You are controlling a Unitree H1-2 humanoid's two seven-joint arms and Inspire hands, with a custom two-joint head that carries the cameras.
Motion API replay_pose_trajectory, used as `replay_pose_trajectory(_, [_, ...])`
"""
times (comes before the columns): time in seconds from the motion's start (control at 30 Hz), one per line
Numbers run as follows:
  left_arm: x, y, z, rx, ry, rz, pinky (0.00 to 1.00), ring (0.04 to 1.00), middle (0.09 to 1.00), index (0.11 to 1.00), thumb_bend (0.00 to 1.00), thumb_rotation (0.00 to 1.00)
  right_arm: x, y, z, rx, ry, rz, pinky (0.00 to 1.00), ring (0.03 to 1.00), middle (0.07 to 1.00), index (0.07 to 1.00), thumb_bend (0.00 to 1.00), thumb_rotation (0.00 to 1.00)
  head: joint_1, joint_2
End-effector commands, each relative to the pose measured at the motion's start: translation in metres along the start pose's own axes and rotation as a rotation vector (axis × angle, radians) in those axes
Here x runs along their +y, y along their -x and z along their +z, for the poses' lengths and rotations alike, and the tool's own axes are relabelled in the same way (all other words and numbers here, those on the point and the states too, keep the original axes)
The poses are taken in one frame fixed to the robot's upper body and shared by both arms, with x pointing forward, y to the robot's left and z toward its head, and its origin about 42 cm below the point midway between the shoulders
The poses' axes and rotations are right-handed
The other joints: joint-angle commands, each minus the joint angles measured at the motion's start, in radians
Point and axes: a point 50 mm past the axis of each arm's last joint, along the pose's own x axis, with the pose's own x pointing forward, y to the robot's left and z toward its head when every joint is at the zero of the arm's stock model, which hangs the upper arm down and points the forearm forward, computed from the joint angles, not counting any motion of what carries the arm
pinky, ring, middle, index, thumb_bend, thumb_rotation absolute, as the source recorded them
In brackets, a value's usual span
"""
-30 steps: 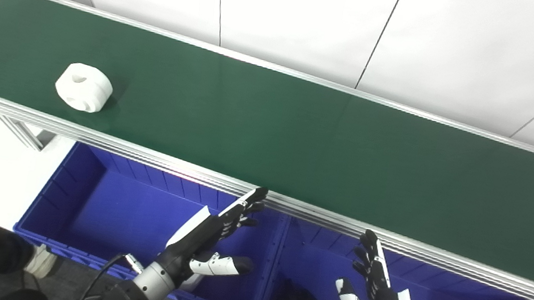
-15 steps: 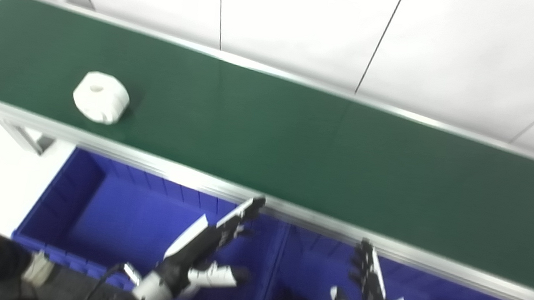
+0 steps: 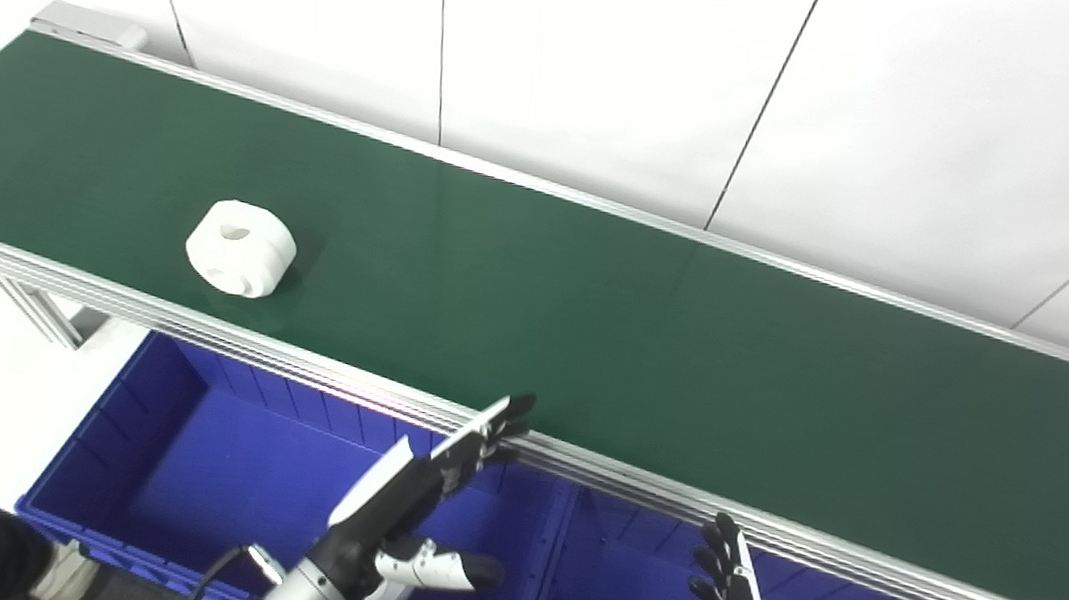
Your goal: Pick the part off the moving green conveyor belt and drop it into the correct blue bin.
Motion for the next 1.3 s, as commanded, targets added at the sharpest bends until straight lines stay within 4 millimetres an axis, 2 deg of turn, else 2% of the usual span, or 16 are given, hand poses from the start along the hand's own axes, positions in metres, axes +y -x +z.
replay_pose_trajectory(0.0, [0.01, -0.011, 0.018, -0.096, -0.047, 0.033, 0.9, 0.965, 0.984, 0.958, 0.79, 0.75, -0.001, -0.004, 0.009, -0.088, -0.005, -0.021, 0.86, 0.928, 0.955, 0.991, 0.49, 0.7, 0.001, -0.002])
replay_pose_trajectory(0.07, [0.017, -0.017, 0.027, -0.113, -0.062, 0.039, 0.91, 0.97, 0.985, 0.957, 0.8, 0.76, -0.001, -0.005, 0.008, -0.086, -0.002, -0.023, 0.86, 0.928, 0.954, 0.991, 0.49, 0.69, 0.002, -0.004])
replay_pose_trajectory(0.2, [0.038, -0.032, 0.045, -0.169, -0.135, 0.041, 0.92, 0.98, 0.997, 0.974, 0.75, 0.77, -0.001, -0.008, 0.006, -0.088, -0.004, -0.022, 0.86, 0.923, 0.952, 0.991, 0.49, 0.69, 0.007, -0.012])
replay_pose_trajectory(0.3, [0.05, -0.04, 0.052, -0.179, -0.177, 0.038, 0.92, 0.989, 1.0, 0.994, 0.73, 0.79, 0.0, -0.01, 0.005, -0.09, 0.003, -0.019, 0.85, 0.923, 0.952, 0.993, 0.49, 0.7, 0.004, -0.013])
replay_pose_trajectory(0.47, [0.083, -0.059, 0.063, -0.176, -0.268, 0.045, 0.92, 0.997, 1.0, 0.999, 0.73, 0.78, 0.001, -0.014, 0.006, -0.091, 0.02, -0.021, 0.83, 0.908, 0.947, 0.983, 0.5, 0.7, -0.005, -0.013])
replay_pose_trajectory(0.63, [0.11, -0.077, 0.059, -0.151, -0.305, 0.044, 0.94, 0.997, 1.0, 1.0, 0.69, 0.63, 0.002, -0.018, 0.004, -0.099, 0.027, -0.021, 0.82, 0.899, 0.938, 0.975, 0.52, 0.7, -0.013, -0.008])
replay_pose_trajectory(0.73, [0.123, -0.087, 0.055, -0.122, -0.326, 0.046, 0.92, 0.997, 1.0, 0.998, 0.7, 0.51, 0.003, -0.021, 0.003, -0.105, 0.026, -0.023, 0.82, 0.896, 0.935, 0.971, 0.54, 0.7, -0.014, -0.006])
replay_pose_trajectory(1.03, [0.164, -0.113, 0.033, -0.019, -0.505, 0.011, 0.95, 1.0, 1.0, 1.0, 0.7, 0.26, 0.004, -0.024, 0.004, -0.124, 0.031, -0.026, 0.81, 0.891, 0.933, 0.972, 0.54, 0.68, -0.017, -0.002])
replay_pose_trajectory(1.13, [0.176, -0.119, 0.028, 0.007, -0.566, -0.003, 0.94, 1.0, 1.0, 1.0, 0.7, 0.13, 0.004, -0.024, 0.004, -0.126, 0.029, -0.028, 0.81, 0.887, 0.93, 0.969, 0.55, 0.68, -0.018, -0.002])
replay_pose_trajectory(1.27, [0.186, -0.124, 0.022, 0.025, -0.62, -0.008, 0.94, 0.999, 1.0, 0.988, 0.73, 0.09, 0.004, -0.024, 0.005, -0.125, 0.023, -0.028, 0.81, 0.89, 0.929, 0.969, 0.55, 0.69, -0.018, 0.0])
